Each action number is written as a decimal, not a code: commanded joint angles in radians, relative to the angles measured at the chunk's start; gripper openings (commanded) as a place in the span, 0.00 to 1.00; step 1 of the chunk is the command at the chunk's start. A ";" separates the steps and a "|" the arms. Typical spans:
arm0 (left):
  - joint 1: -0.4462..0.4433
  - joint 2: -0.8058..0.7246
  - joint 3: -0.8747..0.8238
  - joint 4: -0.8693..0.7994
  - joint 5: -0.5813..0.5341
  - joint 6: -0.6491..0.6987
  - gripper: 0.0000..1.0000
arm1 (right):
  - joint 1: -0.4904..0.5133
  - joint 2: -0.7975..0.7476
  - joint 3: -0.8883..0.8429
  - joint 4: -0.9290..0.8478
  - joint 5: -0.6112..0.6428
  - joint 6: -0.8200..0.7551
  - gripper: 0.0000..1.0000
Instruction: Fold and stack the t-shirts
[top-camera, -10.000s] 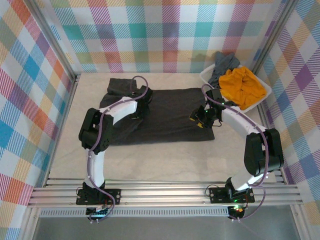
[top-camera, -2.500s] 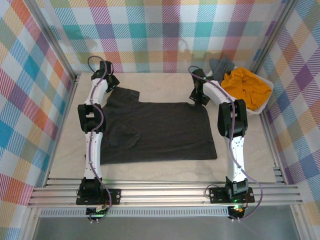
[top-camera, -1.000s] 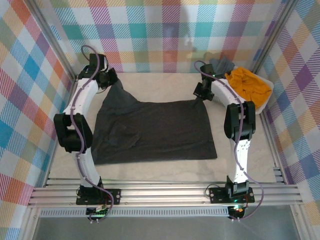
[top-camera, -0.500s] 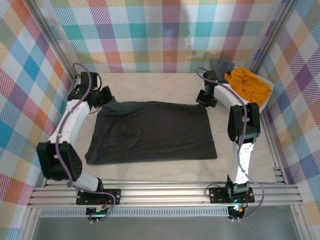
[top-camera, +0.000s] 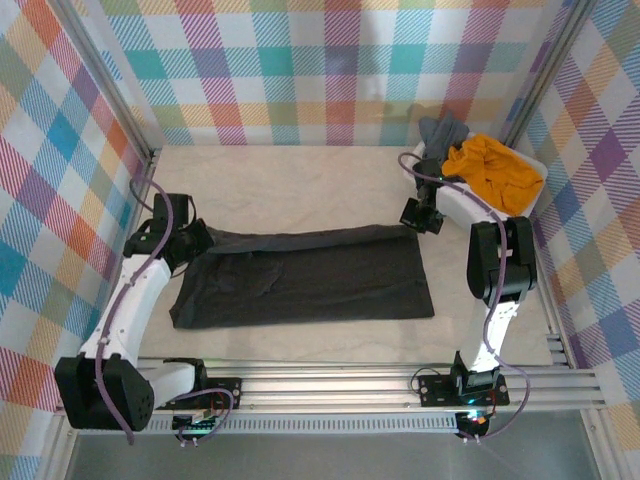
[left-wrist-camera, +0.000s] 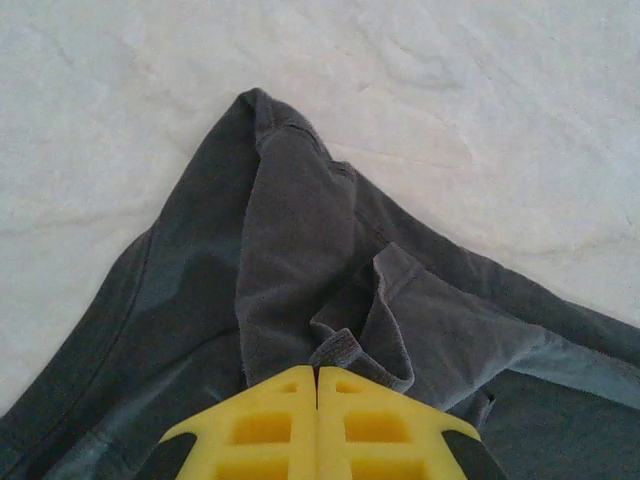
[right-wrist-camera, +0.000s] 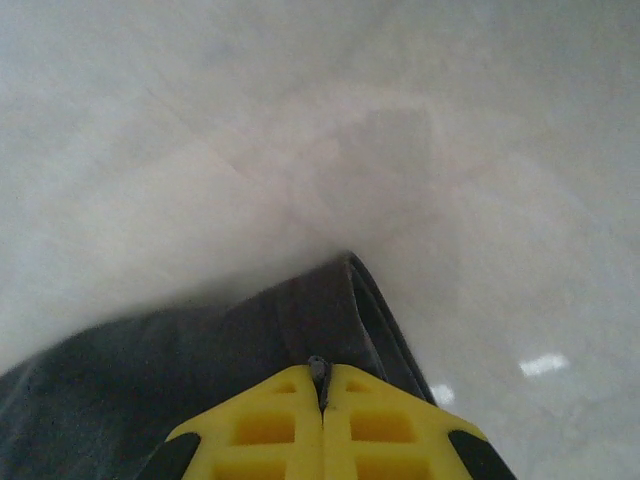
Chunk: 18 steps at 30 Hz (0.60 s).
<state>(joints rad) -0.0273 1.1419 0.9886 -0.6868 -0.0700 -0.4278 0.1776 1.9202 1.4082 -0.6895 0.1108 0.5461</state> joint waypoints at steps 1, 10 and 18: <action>0.009 -0.105 -0.054 -0.054 -0.067 -0.084 0.00 | -0.004 -0.058 -0.052 0.021 -0.001 0.029 0.00; 0.008 -0.214 -0.188 -0.075 -0.085 -0.178 0.00 | -0.003 -0.109 -0.150 0.038 0.009 0.039 0.00; 0.009 -0.310 -0.209 -0.096 -0.139 -0.217 0.00 | -0.003 -0.159 -0.193 0.025 0.054 0.049 0.00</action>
<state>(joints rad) -0.0273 0.8551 0.7811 -0.7582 -0.1635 -0.6182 0.1776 1.8000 1.2335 -0.6601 0.1291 0.5739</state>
